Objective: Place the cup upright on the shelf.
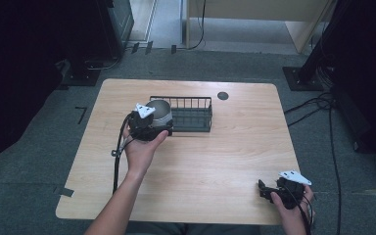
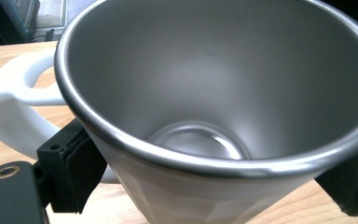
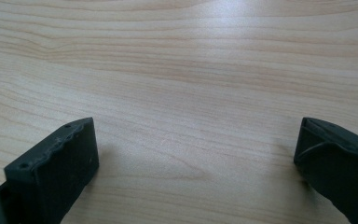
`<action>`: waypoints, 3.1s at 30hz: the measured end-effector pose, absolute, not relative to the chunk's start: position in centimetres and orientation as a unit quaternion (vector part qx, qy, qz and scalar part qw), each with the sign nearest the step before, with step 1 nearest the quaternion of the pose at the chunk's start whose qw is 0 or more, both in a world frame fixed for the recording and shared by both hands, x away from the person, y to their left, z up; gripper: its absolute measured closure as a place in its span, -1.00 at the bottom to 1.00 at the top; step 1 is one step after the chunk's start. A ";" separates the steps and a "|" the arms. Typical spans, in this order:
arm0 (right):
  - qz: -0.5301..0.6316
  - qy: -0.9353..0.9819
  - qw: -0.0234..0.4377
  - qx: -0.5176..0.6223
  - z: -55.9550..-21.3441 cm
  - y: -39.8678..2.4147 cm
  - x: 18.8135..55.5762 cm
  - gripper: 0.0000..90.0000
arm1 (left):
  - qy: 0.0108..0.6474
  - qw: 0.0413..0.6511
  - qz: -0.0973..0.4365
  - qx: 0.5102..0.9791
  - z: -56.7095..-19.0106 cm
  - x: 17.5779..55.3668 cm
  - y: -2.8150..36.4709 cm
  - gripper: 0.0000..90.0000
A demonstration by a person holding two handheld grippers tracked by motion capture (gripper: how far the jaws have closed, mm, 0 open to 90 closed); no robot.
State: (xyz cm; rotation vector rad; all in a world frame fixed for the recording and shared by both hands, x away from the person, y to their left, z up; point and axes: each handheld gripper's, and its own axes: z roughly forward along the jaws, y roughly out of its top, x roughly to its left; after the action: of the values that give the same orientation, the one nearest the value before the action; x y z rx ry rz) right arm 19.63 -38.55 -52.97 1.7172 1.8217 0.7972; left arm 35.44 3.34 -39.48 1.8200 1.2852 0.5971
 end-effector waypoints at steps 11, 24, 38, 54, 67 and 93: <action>0.294 0.672 0.254 0.630 -53.0 -38.6 19.6 -1.00 | 0.514 0.405 0.239 0.718 -38.9 37.3 2.9 -0.81; 0.294 0.674 0.253 0.629 -53.0 -38.6 19.6 -1.00 | 0.517 0.402 0.243 0.716 -38.6 38.9 1.7 -0.81; 0.294 0.674 0.253 0.629 -53.0 -38.6 19.6 -1.00 | 0.517 0.407 0.260 0.706 -37.8 40.7 -0.5 -0.81; 0.296 0.676 0.252 0.626 -53.0 -38.7 19.5 -1.00 | 0.524 0.396 0.275 0.702 -39.4 42.4 -3.0 -0.81; 0.296 0.676 0.252 0.626 -53.0 -38.7 19.5 -1.00 | 0.538 0.392 0.287 0.689 -40.5 43.5 -4.5 -0.81; 0.296 0.676 0.252 0.626 -53.0 -38.7 19.5 -1.00 | 0.536 0.359 0.263 0.717 -43.6 43.6 -5.6 -0.82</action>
State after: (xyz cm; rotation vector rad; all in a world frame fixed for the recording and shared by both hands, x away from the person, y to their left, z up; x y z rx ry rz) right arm 19.50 -38.69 -52.98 1.7024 1.8402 0.8047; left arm 43.60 -5.56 -43.59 1.8504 1.3828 0.6790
